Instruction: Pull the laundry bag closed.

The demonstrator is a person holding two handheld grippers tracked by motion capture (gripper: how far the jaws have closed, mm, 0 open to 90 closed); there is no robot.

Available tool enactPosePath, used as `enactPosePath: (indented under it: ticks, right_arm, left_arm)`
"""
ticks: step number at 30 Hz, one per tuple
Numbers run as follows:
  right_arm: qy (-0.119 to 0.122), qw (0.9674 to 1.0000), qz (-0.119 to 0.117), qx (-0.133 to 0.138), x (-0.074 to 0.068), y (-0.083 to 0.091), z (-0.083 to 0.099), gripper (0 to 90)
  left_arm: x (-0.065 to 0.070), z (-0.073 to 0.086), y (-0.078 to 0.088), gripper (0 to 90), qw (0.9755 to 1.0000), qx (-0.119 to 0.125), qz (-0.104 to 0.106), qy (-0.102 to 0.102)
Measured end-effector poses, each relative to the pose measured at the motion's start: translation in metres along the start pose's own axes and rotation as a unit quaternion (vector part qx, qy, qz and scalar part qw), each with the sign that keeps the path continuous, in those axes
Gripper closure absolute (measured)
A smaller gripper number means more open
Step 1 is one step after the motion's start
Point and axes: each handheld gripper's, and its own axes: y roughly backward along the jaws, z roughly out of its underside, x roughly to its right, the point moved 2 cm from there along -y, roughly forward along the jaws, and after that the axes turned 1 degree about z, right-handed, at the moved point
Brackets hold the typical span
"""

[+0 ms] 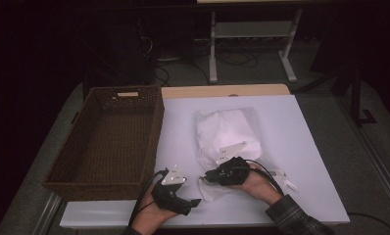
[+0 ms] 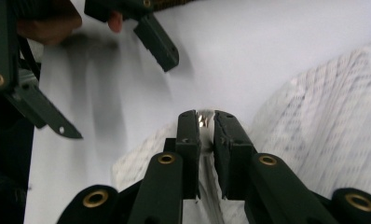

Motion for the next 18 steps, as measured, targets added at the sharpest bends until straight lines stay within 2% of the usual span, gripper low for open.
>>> enactPosePath:
  ticks: [5,7,10,13,15,18]
  right_arm:
    - [-0.007,0.9999,0.003,-0.007,0.000,0.000,0.003,66.3]
    - [-0.003,0.9998,0.014,-0.016,-0.001,-0.002,0.005,60.3]
    - [-0.003,0.9998,0.017,-0.014,-0.002,-0.002,0.007,60.1]
    - [-0.012,0.9998,0.013,0.006,-0.001,-0.002,-0.001,61.4]
    - [-0.010,0.9999,0.009,0.009,0.000,-0.006,-0.010,61.9]
    - [-0.004,0.9999,0.010,-0.003,-0.001,-0.022,-0.021,62.7]
  left_arm:
    - [0.000,0.000,0.000,13.4,1.0000,-0.001,0.000,0.002]
    - [-0.001,0.000,0.000,13.4,1.0000,0.000,-0.001,0.001]
    - [-0.001,0.000,0.001,13.4,1.0000,0.002,-0.001,0.003]
    - [-0.001,0.000,0.000,13.4,1.0000,0.000,-0.001,0.002]
    - [0.000,0.000,0.000,13.4,1.0000,0.001,0.000,0.003]
    - [-0.001,0.000,-0.001,13.4,1.0000,-0.003,-0.001,0.003]
